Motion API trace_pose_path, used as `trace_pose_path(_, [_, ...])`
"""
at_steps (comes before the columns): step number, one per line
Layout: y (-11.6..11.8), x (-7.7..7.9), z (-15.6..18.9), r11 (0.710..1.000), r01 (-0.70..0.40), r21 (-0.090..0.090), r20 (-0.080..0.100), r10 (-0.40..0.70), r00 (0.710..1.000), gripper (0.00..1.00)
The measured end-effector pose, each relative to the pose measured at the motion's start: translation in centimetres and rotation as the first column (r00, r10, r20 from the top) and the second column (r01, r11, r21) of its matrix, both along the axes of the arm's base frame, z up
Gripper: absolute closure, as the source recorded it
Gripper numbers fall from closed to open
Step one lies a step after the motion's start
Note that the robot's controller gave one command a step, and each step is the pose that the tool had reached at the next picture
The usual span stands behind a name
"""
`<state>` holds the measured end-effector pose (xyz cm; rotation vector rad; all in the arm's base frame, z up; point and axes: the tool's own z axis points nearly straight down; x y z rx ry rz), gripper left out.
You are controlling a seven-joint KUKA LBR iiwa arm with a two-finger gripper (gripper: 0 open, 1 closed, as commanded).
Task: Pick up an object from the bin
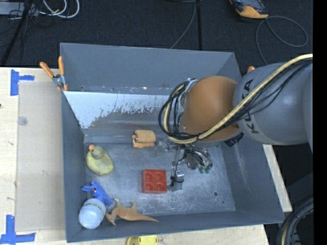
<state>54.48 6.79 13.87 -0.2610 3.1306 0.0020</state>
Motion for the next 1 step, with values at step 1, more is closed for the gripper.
trace_pose_path(1, [-0.53,0.33,-1.75,0.995,-0.101,-0.003,0.000,0.101,0.995,0.00])
